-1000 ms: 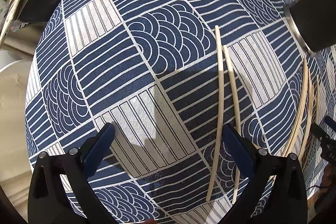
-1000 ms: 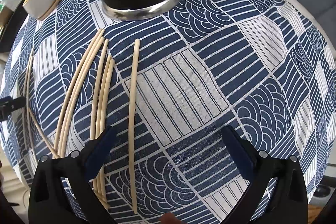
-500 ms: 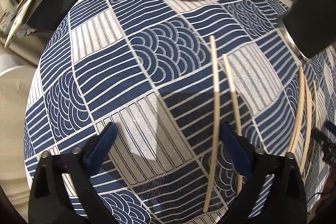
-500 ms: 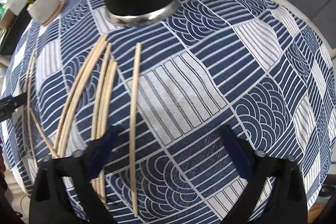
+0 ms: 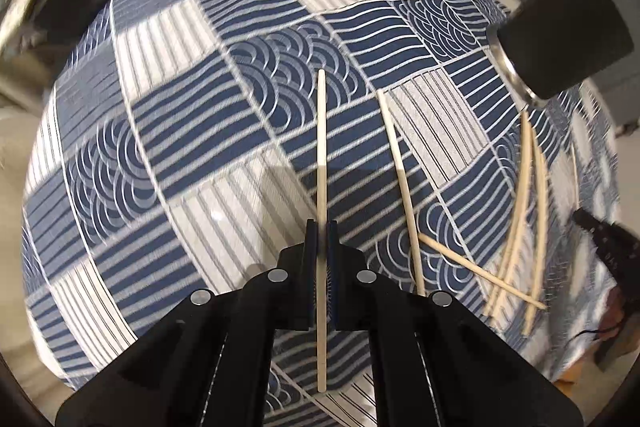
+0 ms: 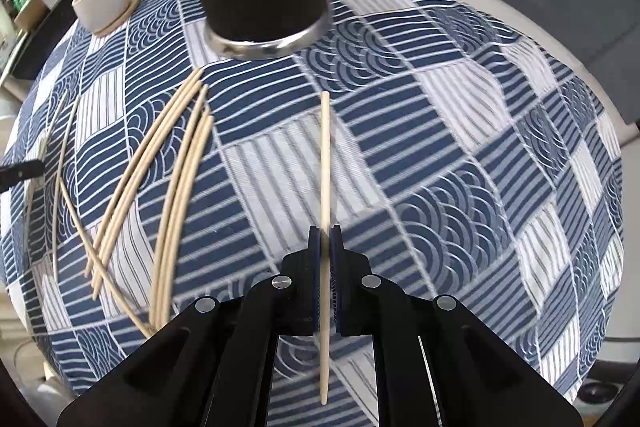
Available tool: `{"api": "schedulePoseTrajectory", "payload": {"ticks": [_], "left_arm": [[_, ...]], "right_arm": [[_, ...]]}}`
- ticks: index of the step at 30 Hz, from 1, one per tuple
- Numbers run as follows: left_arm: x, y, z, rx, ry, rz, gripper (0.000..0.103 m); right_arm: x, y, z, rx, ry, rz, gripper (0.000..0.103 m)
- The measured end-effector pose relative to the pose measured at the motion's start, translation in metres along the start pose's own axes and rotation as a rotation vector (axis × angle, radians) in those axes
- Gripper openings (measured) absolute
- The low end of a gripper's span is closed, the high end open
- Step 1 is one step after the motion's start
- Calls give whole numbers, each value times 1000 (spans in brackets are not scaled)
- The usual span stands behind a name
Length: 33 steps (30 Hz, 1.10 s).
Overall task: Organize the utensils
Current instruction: 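Close the left gripper on one wooden stick while the right gripper closes on another, then lift both held sticks upright and carry them over the black cup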
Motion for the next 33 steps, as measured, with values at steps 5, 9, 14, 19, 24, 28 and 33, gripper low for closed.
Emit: {"api": "schedulePoseTrajectory", "payload": {"ticks": [5,9,14,19,24,28,33], "left_arm": [[-10,-21,-19,33,-32,-37,5],[-19,-41,-32,90,-12,-34,5],[-7,-72,-46,150,-10,-100,5],[20,-97,-50,222,29,-117,5],[38,-131,-60,301,73,-88,5],[53,-158,-54,360,104,-88,5],[80,-188,-35,438,161,-99,5]], "right_arm": [[5,-34,-7,66,28,31,5],[-4,-67,-13,134,20,36,5],[-10,-95,-5,218,-12,56,5],[-18,-136,-20,353,6,71,5],[-26,-171,-32,475,-7,109,5],[-25,-193,-33,539,-4,148,5],[-22,-214,-25,624,-18,174,5]]}}
Point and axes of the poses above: each gripper's, at about its wrist camera, not at the fingertips, and y roughly the way its jaws point, x to its right, z to its top, the point moved 7 cm from there along y, roughly the way its jaws point, and after that the axes turned 6 degrees about -y, right-handed, at the moved point
